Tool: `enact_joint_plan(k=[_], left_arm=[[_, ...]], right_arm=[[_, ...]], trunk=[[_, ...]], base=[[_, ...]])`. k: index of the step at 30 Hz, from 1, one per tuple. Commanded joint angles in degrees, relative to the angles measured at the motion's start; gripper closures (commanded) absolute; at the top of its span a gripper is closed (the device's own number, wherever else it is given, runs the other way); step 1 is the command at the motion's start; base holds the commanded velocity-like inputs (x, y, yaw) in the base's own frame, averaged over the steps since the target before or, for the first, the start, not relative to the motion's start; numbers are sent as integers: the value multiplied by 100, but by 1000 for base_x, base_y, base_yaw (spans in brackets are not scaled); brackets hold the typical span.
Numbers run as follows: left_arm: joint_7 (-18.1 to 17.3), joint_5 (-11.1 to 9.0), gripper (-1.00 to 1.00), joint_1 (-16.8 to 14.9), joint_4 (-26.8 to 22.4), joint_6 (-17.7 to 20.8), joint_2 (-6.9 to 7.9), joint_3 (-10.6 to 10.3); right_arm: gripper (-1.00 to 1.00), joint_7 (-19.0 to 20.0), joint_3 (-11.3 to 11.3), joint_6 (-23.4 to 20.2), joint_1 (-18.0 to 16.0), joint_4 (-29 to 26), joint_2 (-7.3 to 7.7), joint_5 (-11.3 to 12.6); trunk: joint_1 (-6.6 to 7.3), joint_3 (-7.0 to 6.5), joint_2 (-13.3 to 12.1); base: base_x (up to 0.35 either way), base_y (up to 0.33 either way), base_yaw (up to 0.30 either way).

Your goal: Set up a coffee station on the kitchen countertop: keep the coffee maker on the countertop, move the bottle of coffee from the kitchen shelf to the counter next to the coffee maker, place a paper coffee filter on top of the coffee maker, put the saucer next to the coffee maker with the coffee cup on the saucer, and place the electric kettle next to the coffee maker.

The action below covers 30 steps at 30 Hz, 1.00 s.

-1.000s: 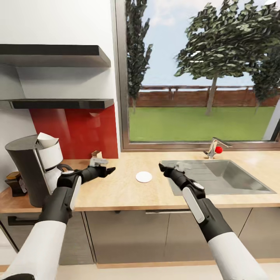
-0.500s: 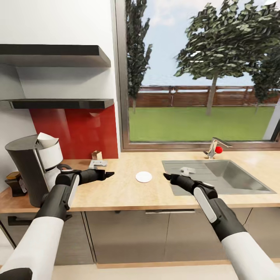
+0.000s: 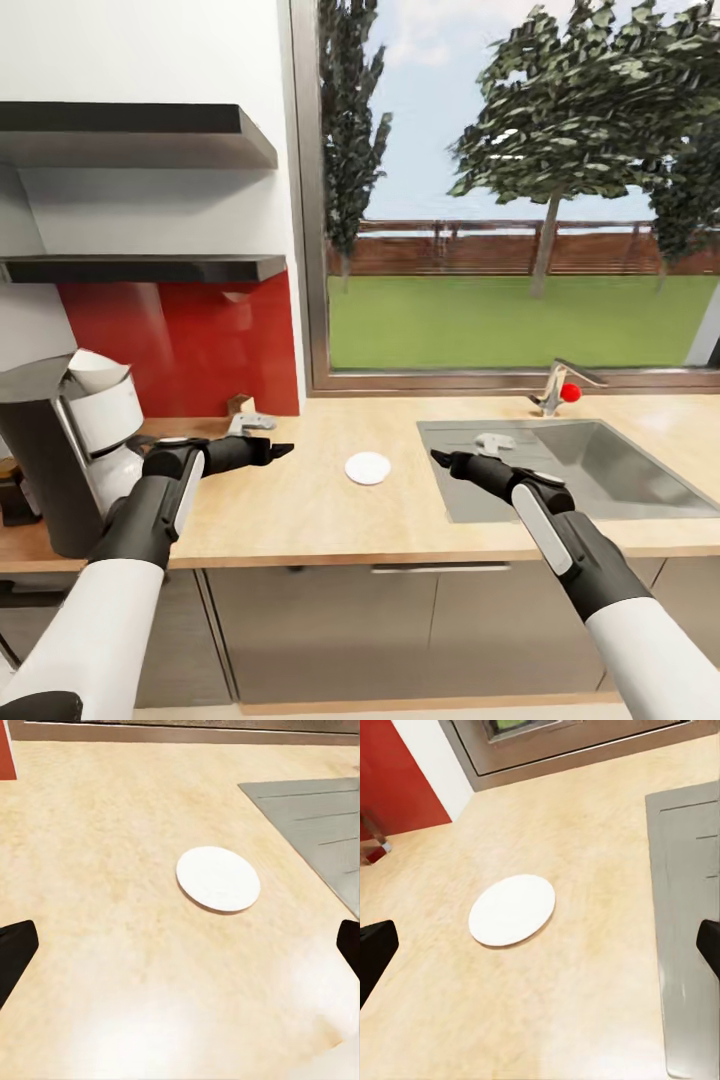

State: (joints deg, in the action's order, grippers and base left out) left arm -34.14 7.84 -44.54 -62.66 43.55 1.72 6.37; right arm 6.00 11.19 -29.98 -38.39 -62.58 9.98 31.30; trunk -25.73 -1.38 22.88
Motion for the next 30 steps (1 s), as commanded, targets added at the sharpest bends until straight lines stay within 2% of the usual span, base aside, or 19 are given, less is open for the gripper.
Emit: enact_joint_plan(k=[1, 18, 23, 30], left_arm=[[-57, 59, -100, -3, 6, 12, -4, 14], [-41, 35, -100, 35, 68, -16, -21, -4], [-34, 34, -100, 41, 69, -14, -30, 3], [-33, 34, -100, 78, 71, -15, -31, 4]], right_arm=[[-100, 6, 6, -18, -2, 0, 3, 7], [-100, -2, 18, -34, 13, 16, 0, 0], [-100, -2, 34, -35, 20, 22, -10, 4], [-100, -2, 289, -35, 24, 12, -22, 6]], trunk=[[-5, 2, 4], [-5, 2, 4], [-5, 2, 4], [-5, 2, 4]], base=[[307, -112, 0], [253, -175, 0], [236, -217, -142], [282, -168, -251]])
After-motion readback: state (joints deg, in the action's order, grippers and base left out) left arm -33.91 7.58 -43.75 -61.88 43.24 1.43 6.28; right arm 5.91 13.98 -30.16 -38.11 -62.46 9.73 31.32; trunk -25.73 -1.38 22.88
